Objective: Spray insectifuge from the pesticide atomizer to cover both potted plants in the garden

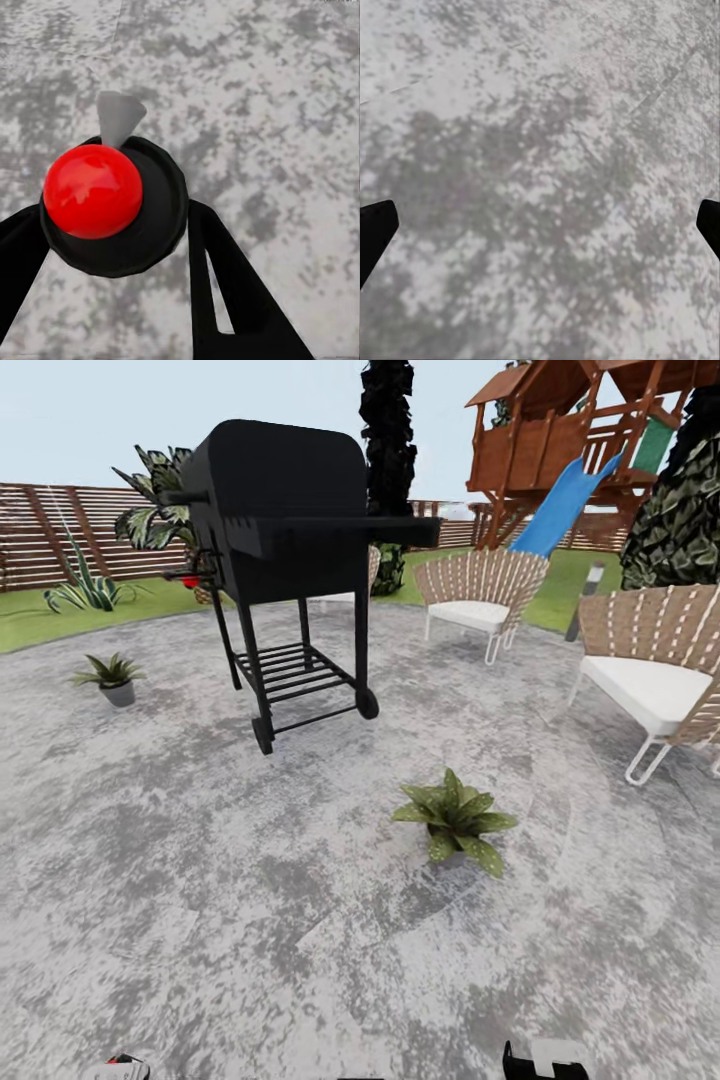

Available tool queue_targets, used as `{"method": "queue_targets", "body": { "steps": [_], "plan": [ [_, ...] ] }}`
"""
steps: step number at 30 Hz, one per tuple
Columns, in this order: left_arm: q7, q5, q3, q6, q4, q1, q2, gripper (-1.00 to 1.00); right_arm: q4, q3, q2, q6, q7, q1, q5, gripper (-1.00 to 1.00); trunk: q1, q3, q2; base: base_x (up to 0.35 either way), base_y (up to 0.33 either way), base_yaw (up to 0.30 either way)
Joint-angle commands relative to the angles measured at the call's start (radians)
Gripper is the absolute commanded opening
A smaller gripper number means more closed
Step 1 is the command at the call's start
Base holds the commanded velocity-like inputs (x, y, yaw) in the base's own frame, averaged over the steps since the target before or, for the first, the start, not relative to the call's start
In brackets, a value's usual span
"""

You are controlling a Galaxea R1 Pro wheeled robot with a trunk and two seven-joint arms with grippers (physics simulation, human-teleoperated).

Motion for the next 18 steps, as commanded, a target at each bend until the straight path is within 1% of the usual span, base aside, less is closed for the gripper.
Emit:
{"method": "queue_targets", "body": {
  "steps": [1, 12, 18],
  "plan": [
    [-0.01, 0.002, 0.008, 0.0, 0.001, -0.001, 0.0, -1.0, 0.0, 0.008, 0.0, -0.002, -0.004, 0.0, -0.005, 1.0, -0.004, 0.002, 0.007, 0.0, 0.0, 0.279],
    [-0.01, 0.003, 0.007, 0.0, 0.002, -0.001, -0.002, -1.0, 0.0, 0.01, 0.004, -0.002, -0.004, 0.0, -0.004, 1.0, -0.046, 0.037, 0.084, 0.0, 0.0, 0.28],
    [-0.009, 0.006, 0.008, 0.0, 0.003, -0.001, -0.006, -1.0, 0.0, 0.01, 0.004, -0.002, -0.004, 0.0, -0.004, 1.0, -0.046, 0.037, 0.084, 0.0, 0.0, 0.28]
  ]
}}
